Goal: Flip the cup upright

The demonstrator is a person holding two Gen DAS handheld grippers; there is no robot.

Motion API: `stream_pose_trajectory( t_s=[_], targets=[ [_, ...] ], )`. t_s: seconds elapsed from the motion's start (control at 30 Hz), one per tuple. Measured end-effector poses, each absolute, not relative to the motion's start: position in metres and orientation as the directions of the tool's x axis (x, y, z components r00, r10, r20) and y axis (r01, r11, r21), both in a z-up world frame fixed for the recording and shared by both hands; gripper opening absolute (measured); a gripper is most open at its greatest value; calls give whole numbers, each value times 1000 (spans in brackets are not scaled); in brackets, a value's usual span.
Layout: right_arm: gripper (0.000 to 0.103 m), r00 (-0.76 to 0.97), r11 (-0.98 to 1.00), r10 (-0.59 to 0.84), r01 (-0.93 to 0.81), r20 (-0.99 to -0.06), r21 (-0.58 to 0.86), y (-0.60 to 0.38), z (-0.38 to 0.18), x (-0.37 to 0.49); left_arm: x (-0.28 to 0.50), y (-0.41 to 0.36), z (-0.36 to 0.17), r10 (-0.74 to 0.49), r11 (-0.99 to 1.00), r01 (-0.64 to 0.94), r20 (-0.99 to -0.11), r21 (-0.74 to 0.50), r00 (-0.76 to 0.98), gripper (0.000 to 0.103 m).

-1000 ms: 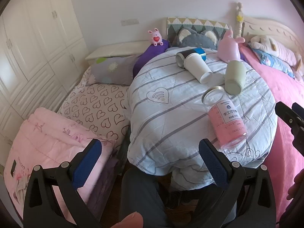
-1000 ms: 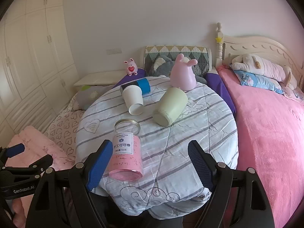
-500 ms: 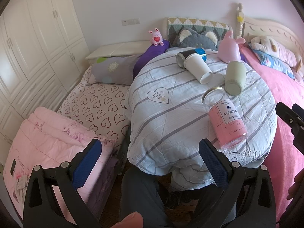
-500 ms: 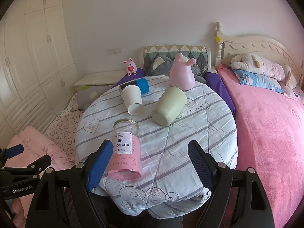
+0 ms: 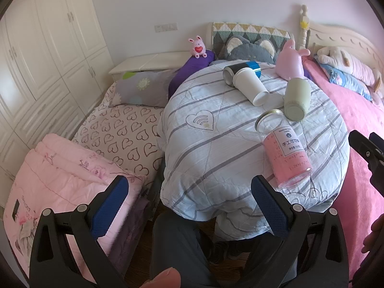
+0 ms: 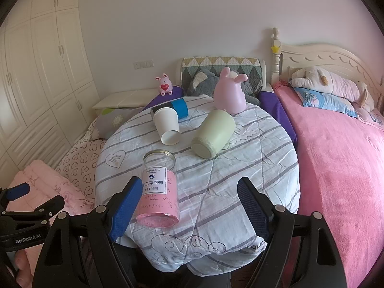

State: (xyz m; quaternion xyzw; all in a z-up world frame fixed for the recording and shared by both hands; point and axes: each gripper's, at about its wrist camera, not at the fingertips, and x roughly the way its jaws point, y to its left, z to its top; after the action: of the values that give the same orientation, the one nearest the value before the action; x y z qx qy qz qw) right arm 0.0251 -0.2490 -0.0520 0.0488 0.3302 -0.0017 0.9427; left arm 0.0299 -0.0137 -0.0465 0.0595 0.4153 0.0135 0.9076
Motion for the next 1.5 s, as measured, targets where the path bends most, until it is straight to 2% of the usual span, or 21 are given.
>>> stream_pose_trajectory(
  t_s=[0.17, 0.63, 0.8, 1.17, 1.27, 1.33, 1.4, 1.43, 1.5],
  targets=[
    [83, 783, 995, 21, 41, -622, 86, -252, -52, 22, 36, -26, -44, 32, 996, 43, -768, 77, 640, 103],
    [83, 759, 980, 21, 113, -651, 163, -318, -76, 44, 95, -127, -78, -50, 990, 138, -870, 21, 491, 103],
    [83, 734, 972, 46, 125, -677, 201, -341, -94, 66, 123, -145, -101, -35, 995, 102, -905, 10, 424, 103],
    [83, 687, 967, 109, 95, -719, 238, -353, -121, 99, 160, -135, -137, -79, 992, -66, -949, -104, 304, 103],
    [83, 678, 966, 119, 91, -725, 244, -354, -126, 106, 164, -135, -143, -96, 989, -80, -954, -123, 285, 98],
    [83, 673, 965, 123, 89, -729, 245, -354, -128, 109, 167, -136, -147, -113, 987, -79, -957, -139, 268, 90],
    [83, 668, 965, 126, 88, -733, 247, -355, -130, 111, 168, -139, -152, -126, 987, -71, -961, -147, 247, 75],
    [83, 666, 965, 127, 89, -735, 247, -356, -130, 112, 169, -140, -155, -127, 987, -64, -962, -146, 241, 72],
    [83, 664, 964, 126, 92, -737, 248, -357, -131, 113, 167, -141, -154, -127, 988, -53, -960, -144, 248, 72]
  ],
)
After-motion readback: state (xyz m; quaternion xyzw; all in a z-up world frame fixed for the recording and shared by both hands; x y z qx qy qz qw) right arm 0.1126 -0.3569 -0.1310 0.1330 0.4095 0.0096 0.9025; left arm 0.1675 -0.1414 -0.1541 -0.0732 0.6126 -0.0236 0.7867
